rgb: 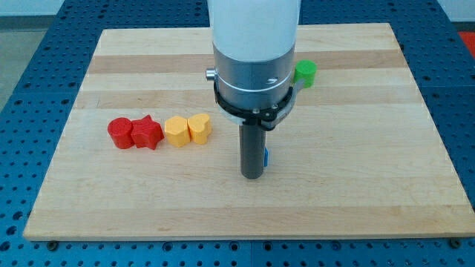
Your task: Place the blue triangle below the blue cube
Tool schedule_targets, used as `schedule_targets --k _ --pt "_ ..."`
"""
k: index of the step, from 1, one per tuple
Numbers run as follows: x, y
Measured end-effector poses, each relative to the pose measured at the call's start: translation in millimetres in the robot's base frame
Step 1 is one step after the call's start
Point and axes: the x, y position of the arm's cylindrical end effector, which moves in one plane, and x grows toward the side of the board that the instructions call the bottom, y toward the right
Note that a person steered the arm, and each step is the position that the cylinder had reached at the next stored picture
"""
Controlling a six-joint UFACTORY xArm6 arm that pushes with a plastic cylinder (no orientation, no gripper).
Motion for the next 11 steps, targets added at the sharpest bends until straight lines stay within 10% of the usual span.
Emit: schedule_targets --k 11 --pt "-97.2 22.7"
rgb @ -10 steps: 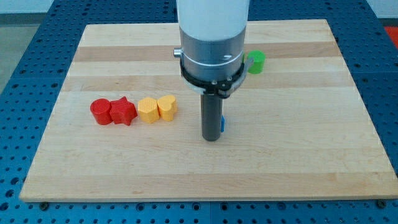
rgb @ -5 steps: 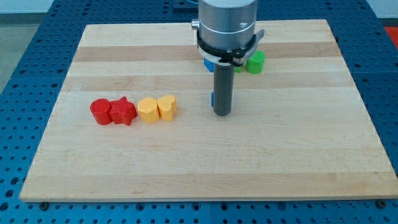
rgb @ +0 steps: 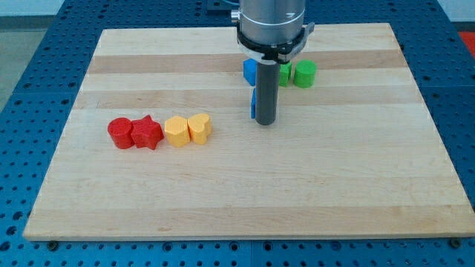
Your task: Place the blue triangle below the blue cube
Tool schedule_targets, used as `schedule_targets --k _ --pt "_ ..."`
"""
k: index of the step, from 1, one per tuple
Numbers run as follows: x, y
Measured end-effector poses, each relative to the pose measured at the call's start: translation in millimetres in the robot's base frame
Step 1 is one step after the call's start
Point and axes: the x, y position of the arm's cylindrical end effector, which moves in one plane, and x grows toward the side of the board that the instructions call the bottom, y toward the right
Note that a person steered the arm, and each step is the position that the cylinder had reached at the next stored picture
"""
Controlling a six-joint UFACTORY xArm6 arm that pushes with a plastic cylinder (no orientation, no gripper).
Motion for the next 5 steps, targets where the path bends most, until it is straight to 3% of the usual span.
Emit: schedule_targets --k 5 --pt "-17.0 -37.4"
